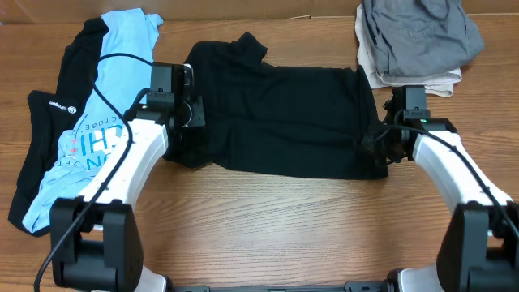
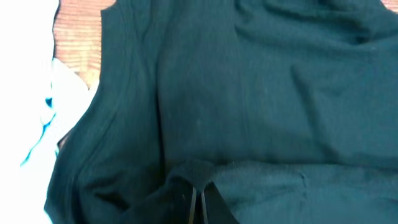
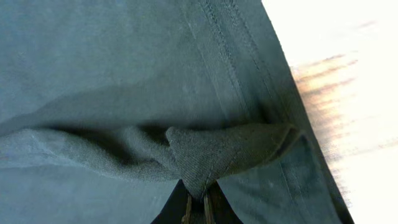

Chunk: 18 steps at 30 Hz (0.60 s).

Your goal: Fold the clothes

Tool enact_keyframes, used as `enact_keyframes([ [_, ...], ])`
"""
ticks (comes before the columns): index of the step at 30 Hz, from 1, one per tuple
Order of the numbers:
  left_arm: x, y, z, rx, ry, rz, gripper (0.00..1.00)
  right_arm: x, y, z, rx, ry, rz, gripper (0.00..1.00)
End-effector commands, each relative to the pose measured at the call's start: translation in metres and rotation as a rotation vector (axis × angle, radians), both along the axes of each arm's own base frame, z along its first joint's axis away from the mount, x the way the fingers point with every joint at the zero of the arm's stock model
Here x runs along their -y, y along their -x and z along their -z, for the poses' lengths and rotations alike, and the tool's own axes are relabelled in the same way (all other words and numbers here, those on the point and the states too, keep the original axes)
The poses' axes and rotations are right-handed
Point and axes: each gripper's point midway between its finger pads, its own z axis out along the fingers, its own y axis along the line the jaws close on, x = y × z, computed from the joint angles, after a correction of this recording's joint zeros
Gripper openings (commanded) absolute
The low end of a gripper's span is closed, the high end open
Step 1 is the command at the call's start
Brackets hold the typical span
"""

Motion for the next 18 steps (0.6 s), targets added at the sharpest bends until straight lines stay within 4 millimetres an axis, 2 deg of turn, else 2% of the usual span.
enact_keyframes([
  [1, -0.003, -0.011, 0.007, 0.018, -0.026, -0.014, 0.04, 0.0, -0.011, 0.011, 0.019, 0.019, -0.032, 0.04],
  [4, -0.003, -0.02, 0.013, 0.038, -0.027, -0.018, 0.04, 0.0, -0.022, 0.018, 0.048, 0.024, -0.044, 0.05],
  [6, -0.003, -0.025, 0.016, 0.046, -0.031, -0.022, 0.08, 0.0, -0.028, 0.021, 0.068, 0.031, -0.061, 0.17],
  [7, -0.003, -0.026, 0.018, 0.049, -0.031, -0.022, 0.16, 0.0, -0.031, 0.021, 0.078, 0.033, -0.063, 0.32],
  [8, -0.003, -0.027, 0.02, 0.049, -0.033, -0.023, 0.26, 0.0, -0.032, 0.02, 0.086, 0.036, -0.07, 0.53],
  [9, -0.004, -0.029, 0.02, 0.053, -0.036, -0.026, 0.38, 0.0, -0.034, 0.019, 0.095, 0.04, -0.081, 0.66],
  [10, -0.005, -0.029, 0.02, 0.056, -0.044, -0.031, 0.45, 0.0, -0.035, 0.018, 0.1, 0.041, -0.083, 0.84],
  [11, -0.007, -0.031, 0.017, 0.066, -0.053, -0.031, 0.52, 0.001, -0.036, 0.015, 0.1, 0.04, -0.079, 0.96],
  [12, -0.008, -0.033, 0.013, 0.078, -0.066, -0.016, 0.62, 0.002, -0.037, 0.012, 0.094, 0.036, -0.068, 1.0],
  [14, -0.009, -0.038, -0.006, 0.11, -0.104, 0.031, 0.8, 0.003, -0.038, -0.001, 0.092, 0.028, -0.041, 1.0],
  [16, -0.011, -0.042, -0.032, 0.14, -0.118, 0.045, 0.93, 0.003, -0.04, -0.021, 0.114, 0.025, -0.042, 1.0],
  [18, -0.015, -0.045, -0.063, 0.167, -0.119, 0.034, 1.0, 0.001, -0.04, -0.043, 0.141, 0.016, -0.046, 1.0],
])
